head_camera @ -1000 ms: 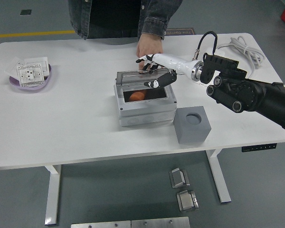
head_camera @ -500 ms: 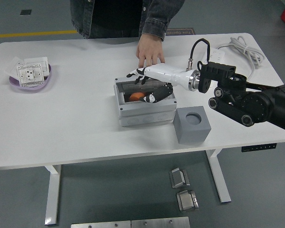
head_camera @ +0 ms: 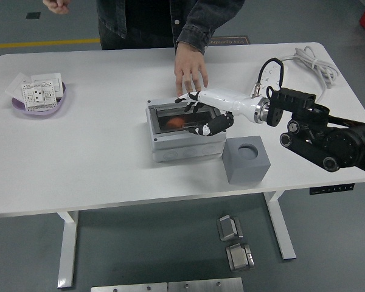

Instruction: Pick up the cylinder from the cube,place it in the box,flap close box

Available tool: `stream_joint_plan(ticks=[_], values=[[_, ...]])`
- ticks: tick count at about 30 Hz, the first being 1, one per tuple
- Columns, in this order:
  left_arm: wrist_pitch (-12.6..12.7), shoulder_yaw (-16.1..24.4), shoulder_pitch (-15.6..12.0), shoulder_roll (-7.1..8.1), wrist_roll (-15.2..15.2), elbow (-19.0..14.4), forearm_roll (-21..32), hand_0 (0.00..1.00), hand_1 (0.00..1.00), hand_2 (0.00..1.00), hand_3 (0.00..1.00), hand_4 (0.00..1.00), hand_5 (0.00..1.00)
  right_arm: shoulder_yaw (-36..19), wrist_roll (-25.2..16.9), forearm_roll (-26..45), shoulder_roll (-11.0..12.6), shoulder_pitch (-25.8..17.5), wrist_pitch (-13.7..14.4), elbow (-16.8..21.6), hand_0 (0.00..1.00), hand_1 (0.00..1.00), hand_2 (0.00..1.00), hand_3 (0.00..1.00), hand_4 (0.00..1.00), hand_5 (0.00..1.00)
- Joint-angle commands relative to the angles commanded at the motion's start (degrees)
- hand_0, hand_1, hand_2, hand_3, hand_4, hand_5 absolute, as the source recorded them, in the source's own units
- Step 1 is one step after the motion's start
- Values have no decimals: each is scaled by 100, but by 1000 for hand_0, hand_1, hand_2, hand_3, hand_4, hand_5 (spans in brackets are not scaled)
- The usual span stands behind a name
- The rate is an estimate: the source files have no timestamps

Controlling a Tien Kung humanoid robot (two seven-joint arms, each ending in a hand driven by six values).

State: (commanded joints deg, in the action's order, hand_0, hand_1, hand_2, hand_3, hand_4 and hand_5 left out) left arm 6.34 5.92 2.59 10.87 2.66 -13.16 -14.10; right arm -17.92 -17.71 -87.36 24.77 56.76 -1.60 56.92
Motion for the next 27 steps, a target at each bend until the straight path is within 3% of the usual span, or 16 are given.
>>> stream_joint_plan(ticks=[4, 8, 12, 16, 19, 20, 24, 27], values=[[-3, -134, -64, -25, 5, 39, 140, 710, 653, 519, 596, 611, 269, -599, 199, -404, 400, -327, -207, 396, 668, 647, 740, 924, 729, 325], [-15, -335, -164, -57, 15, 104, 362, 709, 653, 519, 596, 609, 267, -1447, 410, -657, 939, -944, -399, 959, 667, 638, 737, 914, 727, 321], [-25, -517, -218, -81, 26, 167, 580, 709, 653, 519, 596, 609, 267, -2308, 408, -634, 1354, -1737, -374, 1514, 667, 638, 737, 914, 727, 321], [-28, -417, -271, -111, 32, 194, 526, 708, 653, 520, 596, 609, 265, -3188, 182, -285, 1163, -2614, -228, 1943, 663, 645, 731, 887, 739, 344], [-33, -359, -315, -138, 36, 208, 495, 708, 653, 520, 596, 609, 265, -3860, -143, 347, 855, -3270, -162, 1849, 663, 645, 731, 887, 739, 344], [-35, -344, -327, -145, 37, 212, 487, 708, 653, 522, 597, 609, 264, -4067, -168, 554, 765, -3460, -218, 1815, 684, 645, 709, 821, 739, 343], [-38, -217, -380, -162, 37, 218, 419, 708, 653, 522, 597, 609, 264, -4926, 82, 1436, 411, -4189, -673, 1935, 684, 645, 709, 821, 739, 343], [-41, -127, -422, -167, 39, 217, 379, 708, 653, 521, 597, 609, 264, -5489, 183, 2123, 383, -4648, -810, 2257, 682, 663, 714, 799, 730, 333]])
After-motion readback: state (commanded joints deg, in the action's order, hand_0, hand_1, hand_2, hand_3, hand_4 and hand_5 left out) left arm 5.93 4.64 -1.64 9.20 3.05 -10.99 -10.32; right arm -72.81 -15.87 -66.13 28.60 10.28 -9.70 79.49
